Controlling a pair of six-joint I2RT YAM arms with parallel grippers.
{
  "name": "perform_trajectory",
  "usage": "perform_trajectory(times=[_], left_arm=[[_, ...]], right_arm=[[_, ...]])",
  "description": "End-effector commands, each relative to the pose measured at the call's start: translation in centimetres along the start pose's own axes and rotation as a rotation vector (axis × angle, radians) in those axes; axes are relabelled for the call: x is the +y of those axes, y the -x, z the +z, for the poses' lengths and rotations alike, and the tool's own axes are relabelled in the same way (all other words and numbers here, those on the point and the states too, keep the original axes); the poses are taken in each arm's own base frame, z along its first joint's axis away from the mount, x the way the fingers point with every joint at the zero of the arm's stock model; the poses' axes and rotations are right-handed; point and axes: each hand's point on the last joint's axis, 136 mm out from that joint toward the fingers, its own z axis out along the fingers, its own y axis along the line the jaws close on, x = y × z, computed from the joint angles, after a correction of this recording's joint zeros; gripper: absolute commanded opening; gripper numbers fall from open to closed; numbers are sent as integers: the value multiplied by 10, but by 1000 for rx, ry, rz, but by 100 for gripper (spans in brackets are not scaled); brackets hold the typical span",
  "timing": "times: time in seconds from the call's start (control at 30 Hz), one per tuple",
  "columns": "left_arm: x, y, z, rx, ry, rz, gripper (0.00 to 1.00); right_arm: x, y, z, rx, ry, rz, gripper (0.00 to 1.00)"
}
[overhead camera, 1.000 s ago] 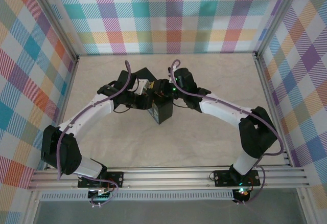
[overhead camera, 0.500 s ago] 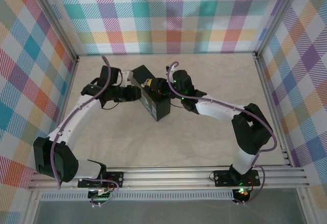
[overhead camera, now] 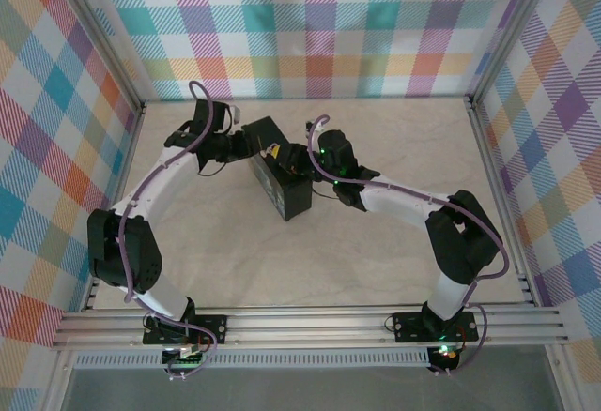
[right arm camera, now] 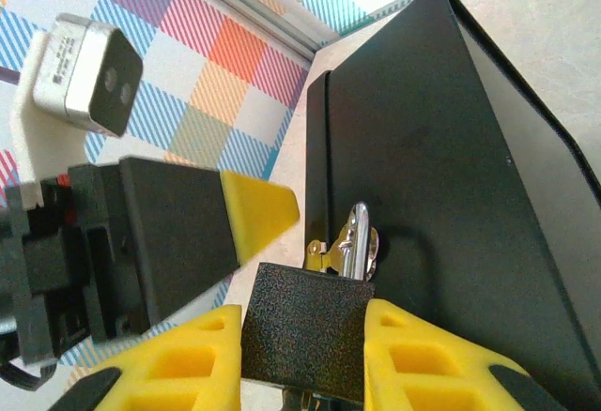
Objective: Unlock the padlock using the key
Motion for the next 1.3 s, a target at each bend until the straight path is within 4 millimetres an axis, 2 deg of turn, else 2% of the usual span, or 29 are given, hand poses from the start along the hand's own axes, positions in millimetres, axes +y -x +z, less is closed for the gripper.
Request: perform_trajectory(times=[0.0,0.2,0.37,0.53,0.7,0.83,1.13,1.27], left_arm=[[10,15,1,-40,52,4,45],[4,14,5,-33,15,13,45],[-8,36,-8,-99,-21,5,46],[-6,41,9,-81,-9,5,48],[1,35,37,-26,-1,22,48],[1,28,50,16,-16,32,46],[2,3,61,98,-49,58,38],[4,7,57,80,-37,57,39]], right_arm=[[0,-2,6,7,-2,1,16],[4,0,11,6,0,-7,16],[3,0,15,6,-14,-5,16],[0,-2,17,11,-16,-1,17],[-2,-1,22,12,-24,-18,17],[-7,1,30,14,-46,-43,17],[-25,4,52,10,-110,-106,18],[-27,17,47,-25,-108,-102,18]])
